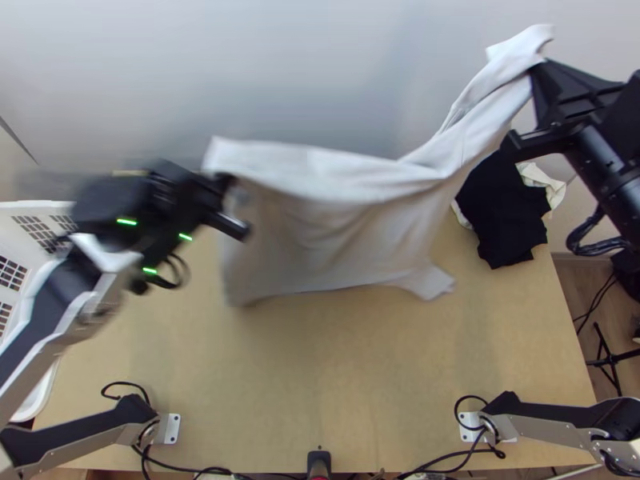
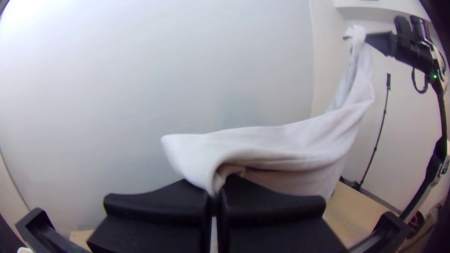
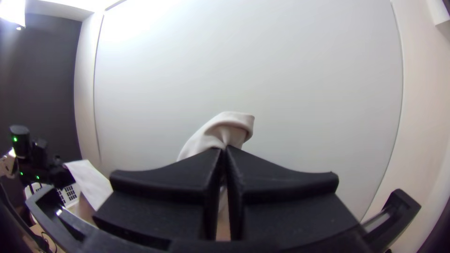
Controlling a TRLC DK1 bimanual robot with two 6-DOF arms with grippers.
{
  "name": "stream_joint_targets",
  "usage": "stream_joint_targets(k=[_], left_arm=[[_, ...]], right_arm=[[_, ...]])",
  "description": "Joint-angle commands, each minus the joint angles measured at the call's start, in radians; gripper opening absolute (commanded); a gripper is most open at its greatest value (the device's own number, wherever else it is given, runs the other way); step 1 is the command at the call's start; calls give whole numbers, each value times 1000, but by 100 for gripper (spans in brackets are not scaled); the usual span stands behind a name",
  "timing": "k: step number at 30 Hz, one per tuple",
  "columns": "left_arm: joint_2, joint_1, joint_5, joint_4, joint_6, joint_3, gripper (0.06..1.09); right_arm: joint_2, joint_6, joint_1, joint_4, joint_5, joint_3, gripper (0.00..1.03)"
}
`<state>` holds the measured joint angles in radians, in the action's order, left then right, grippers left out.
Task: Fold the t-shirt
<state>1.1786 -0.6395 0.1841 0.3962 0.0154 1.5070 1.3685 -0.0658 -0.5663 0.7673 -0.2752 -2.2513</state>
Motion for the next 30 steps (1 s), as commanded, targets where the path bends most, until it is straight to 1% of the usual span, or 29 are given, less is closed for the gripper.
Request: stream_joint_targets(k=[1,3,5,8,11,16,19,22,26,30], left_arm=[[-53,184,3,29,55,153,9],[-59,230,2,23,60,174,9],[-70,242,18,23,60,182,9],[-99,253,49,16,58,179,9],[-128,253,63,13,57,171,9],[-175,247,66,12,61,134,9],[-191,242,64,9,63,131,9],[-201,239,64,9,63,127,9],[-234,235,64,-17,61,111,9],[-298,235,66,-60,64,75,9]], right_arm=[[-6,-95,5,-17,-91,-19,3],[-5,-121,25,-13,-122,-4,3],[-5,-127,45,-11,-136,13,3],[-2,-143,46,-14,-186,13,3],[-2,-173,45,-16,-211,10,3],[-20,-186,23,12,-214,10,3],[-52,-198,-67,10,-214,13,3],[-68,-213,-96,17,-214,10,3],[-103,-209,-124,33,-216,4,3],[-164,-166,-122,33,-214,2,3]])
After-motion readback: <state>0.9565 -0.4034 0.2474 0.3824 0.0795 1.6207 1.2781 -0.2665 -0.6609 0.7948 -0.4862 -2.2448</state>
